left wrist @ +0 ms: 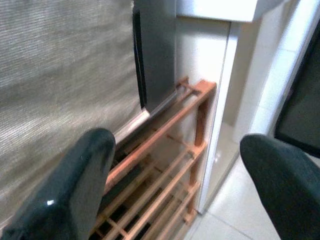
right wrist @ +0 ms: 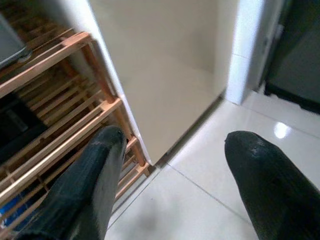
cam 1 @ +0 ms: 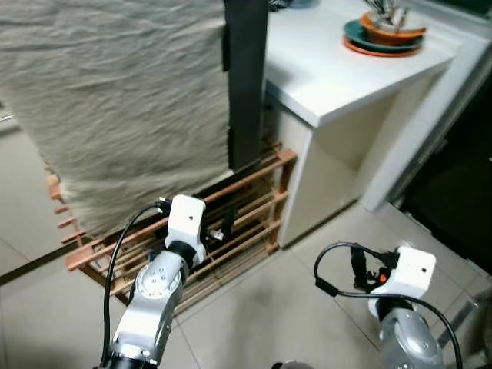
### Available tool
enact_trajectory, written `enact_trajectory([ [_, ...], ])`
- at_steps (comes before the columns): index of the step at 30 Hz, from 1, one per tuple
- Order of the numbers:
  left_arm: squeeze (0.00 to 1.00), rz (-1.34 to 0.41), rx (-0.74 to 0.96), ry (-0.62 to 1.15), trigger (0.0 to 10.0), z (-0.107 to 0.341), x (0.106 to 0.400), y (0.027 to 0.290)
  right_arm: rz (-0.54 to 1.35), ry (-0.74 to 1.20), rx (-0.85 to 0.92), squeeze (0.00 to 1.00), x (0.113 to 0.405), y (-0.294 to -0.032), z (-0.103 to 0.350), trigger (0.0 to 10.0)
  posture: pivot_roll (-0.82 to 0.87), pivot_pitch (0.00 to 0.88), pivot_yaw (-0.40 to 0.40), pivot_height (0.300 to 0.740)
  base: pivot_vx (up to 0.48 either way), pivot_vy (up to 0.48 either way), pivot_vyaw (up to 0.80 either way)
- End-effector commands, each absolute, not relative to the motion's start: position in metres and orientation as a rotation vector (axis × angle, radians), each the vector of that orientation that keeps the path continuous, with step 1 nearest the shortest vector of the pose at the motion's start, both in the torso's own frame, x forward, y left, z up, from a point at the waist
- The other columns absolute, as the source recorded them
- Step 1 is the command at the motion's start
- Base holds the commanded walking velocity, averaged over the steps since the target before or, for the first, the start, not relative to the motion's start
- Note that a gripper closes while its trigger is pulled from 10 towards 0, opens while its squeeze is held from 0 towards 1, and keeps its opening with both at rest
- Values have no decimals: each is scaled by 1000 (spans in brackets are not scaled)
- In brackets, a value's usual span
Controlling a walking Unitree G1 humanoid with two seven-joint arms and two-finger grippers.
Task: Clothes washing
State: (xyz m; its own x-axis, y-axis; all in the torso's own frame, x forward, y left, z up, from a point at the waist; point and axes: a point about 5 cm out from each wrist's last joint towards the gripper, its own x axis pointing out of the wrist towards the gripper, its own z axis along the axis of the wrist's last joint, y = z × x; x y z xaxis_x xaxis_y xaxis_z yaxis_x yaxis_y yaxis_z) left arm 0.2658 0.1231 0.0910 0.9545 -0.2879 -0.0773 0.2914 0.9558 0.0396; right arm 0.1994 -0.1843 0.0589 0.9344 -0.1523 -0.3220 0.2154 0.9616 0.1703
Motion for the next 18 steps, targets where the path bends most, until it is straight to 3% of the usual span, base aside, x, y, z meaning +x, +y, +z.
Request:
enact_trajectory([
  [1,0,-305,40,71,10000,93,263,121,-211,295,210,0,202,-187,67,10000,-106,0,34,740,0,0,-800],
  [3,0,-329,-31,125,10000,93,261,122,-218,295,216,0,206,-186,71,10000,-106,0,34,740,0,0,-800],
  [7,0,-357,-2,131,10000,98,258,125,-192,299,191,0,213,-180,77,10000,-101,0,33,740,0,0,-791],
  [13,0,-218,97,-35,10000,120,270,135,-189,289,115,0,216,-178,85,10000,-96,0,32,740,0,0,-781],
  [18,0,-261,133,52,10000,122,276,132,-175,278,102,0,223,-172,92,10000,-93,0,37,740,0,0,-779],
])
